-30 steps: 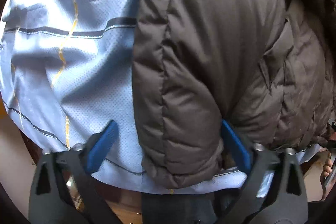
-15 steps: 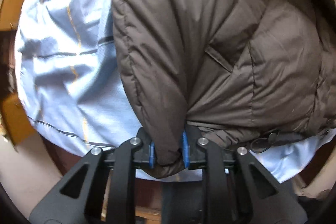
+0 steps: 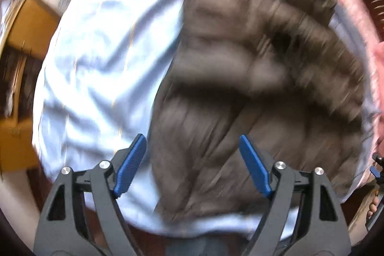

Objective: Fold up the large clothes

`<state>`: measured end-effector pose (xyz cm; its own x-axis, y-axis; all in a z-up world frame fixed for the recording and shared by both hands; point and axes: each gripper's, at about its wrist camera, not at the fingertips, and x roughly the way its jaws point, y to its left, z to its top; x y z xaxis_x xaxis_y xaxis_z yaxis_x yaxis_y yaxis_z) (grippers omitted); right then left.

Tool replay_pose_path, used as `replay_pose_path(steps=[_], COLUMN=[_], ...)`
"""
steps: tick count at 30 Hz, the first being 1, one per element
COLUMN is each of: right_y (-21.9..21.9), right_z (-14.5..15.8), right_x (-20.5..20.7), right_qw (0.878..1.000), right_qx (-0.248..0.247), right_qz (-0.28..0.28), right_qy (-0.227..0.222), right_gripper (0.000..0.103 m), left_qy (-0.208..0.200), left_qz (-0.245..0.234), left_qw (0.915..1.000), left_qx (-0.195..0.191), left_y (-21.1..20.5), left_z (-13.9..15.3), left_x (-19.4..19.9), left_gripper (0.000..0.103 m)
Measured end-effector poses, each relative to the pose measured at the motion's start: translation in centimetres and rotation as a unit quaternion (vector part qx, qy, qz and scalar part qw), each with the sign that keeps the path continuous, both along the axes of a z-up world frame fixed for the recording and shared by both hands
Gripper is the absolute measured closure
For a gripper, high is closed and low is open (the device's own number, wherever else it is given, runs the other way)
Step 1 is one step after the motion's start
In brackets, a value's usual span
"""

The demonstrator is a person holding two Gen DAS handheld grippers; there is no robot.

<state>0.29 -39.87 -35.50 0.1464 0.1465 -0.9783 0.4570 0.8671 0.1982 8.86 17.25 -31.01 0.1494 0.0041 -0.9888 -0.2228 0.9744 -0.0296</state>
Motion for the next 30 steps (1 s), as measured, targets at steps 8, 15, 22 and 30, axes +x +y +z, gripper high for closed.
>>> replay_pose_path(steps=[8, 15, 22, 30], right_y=[8.4, 18.3, 26.7, 23.3], right_z=[2.4, 2.3, -1.9, 1.8], right_x=[22.0, 40.6, 48.6, 48.0], right_qw=[0.988, 0.972, 0.896, 0.923], right_qx=[0.052, -0.072, -0.301, -0.159], right_qz=[0.071, 0.163, 0.3, 0.262], right_qy=[-0.127, -0.155, -0.131, -0.232], right_gripper=[0.008, 0.006, 0.005, 0.092], left_qy=[-0.052, -0.015, 0.057, 0.067], left_qz=[-0.059, -0.122, -0.111, -0.096], left_qw=[0.995, 0.9912, 0.9913, 0.9925], left_qx=[-0.061, -0.049, -0.042, -0.034], left_y=[-7.0, -13.5, -14.5, -15.2], left_z=[-0.7, -6.3, -14.4, -17.4], left_x=[19.4, 20.2, 21.4, 22.2], left_gripper=[0.006, 0.02, 0.017, 0.01])
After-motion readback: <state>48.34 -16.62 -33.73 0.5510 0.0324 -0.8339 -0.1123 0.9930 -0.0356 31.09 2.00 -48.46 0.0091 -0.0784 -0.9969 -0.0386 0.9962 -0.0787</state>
